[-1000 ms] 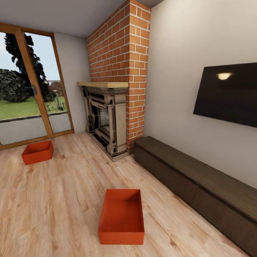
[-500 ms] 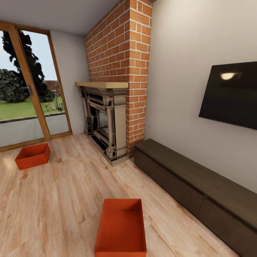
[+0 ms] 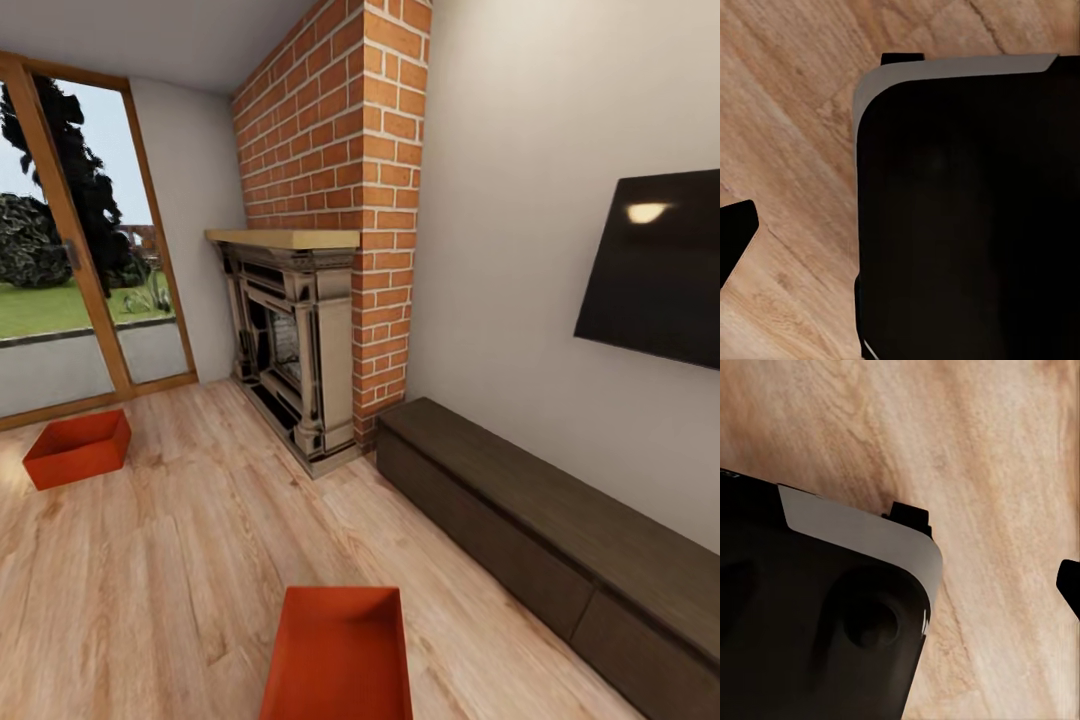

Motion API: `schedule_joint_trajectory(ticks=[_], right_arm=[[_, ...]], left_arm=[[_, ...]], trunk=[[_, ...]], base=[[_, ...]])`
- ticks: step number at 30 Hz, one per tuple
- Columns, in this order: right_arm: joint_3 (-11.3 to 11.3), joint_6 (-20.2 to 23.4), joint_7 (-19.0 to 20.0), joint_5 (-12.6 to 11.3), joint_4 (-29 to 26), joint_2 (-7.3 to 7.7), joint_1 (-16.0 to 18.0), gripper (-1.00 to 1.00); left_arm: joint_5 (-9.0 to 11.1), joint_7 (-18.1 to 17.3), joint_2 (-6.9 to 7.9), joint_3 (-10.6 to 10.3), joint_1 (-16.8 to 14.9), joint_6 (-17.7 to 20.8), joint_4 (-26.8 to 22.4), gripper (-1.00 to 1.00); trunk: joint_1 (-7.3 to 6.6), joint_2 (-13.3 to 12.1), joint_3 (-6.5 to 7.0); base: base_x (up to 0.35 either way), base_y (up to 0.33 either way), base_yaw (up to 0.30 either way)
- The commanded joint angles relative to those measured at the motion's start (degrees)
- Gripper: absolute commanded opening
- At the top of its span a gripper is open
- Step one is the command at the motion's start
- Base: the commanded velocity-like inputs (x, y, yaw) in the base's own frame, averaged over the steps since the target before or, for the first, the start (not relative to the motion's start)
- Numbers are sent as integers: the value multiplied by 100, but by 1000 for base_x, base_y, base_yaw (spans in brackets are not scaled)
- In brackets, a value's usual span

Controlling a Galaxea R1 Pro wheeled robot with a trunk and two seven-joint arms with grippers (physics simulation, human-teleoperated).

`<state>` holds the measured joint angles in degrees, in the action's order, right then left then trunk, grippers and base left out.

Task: Move the two storage containers from the living room to the garage. In the garage, place one container on the floor and stack the other container on top of it (either order is fine).

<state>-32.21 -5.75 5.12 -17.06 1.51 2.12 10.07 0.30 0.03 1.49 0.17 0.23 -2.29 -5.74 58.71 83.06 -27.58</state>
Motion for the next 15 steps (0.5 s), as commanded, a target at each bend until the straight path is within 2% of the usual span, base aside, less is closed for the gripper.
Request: schedule_joint_trajectory(ticks=[1, 8, 15], right_arm=[[-40, -31, 33, -61, 16, -1, 7, 100], [-40, -24, 33, -61, 16, -1, 12, 100], [-40, -28, 33, -60, 16, -1, 9, 100]], left_arm=[[6, 2, 0, 1, 1, -9, -10, 100], [9, 5, 0, 1, 1, -9, -13, 100], [12, 5, 0, 1, 2, -9, -13, 100]], trunk=[[1, 2, -5], [1, 2, -5], [1, 2, -5]], base=[[84, 0, 0], [21, 0, 5], [1, 0, 205]])
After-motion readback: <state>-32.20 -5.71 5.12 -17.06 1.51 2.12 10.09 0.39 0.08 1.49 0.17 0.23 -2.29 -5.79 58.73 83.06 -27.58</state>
